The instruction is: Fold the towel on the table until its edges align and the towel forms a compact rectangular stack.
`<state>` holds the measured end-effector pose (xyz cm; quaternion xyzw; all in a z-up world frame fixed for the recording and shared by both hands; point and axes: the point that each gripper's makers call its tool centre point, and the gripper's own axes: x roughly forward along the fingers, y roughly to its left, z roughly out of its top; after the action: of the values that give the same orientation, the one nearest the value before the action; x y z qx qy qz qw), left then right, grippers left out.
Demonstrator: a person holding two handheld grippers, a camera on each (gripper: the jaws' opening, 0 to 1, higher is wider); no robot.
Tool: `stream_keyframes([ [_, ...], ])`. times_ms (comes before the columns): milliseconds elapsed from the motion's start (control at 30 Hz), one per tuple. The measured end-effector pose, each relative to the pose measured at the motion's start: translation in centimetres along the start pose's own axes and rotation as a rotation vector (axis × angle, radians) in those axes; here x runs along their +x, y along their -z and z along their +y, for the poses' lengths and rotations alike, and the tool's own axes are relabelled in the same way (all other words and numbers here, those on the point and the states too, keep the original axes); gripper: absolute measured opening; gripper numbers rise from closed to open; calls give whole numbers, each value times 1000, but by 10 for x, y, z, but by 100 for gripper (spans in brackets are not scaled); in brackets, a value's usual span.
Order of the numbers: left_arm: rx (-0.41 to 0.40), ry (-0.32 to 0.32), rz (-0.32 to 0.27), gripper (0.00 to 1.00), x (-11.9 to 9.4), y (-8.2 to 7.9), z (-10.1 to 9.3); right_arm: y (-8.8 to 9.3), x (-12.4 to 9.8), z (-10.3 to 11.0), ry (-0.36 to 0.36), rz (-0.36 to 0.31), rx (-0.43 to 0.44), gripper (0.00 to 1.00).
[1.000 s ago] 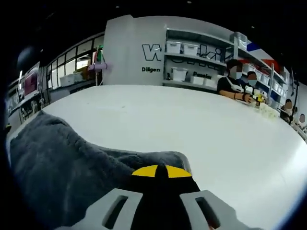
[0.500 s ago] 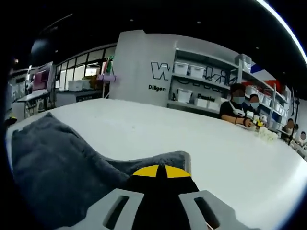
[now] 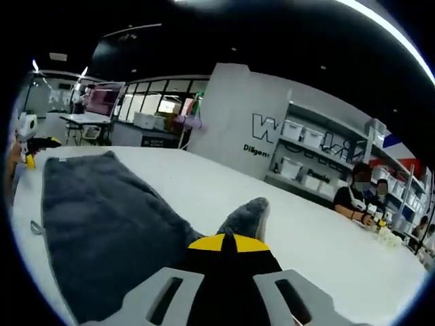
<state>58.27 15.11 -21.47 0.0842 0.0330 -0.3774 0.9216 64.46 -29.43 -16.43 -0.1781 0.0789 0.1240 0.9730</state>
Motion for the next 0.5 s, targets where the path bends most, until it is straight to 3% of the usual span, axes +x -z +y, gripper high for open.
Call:
stream_keyframes([
  [100, 1, -1, 2, 92, 0, 0, 1, -6, -7, 27, -64, -13, -59, 0],
  [333, -4, 5, 0, 92, 0, 2, 0, -9, -23, 87, -209, -53, -99, 0],
  [500, -6, 0, 7, 92, -1, 5, 2, 6, -35, 131, -342, 3, -185, 0],
])
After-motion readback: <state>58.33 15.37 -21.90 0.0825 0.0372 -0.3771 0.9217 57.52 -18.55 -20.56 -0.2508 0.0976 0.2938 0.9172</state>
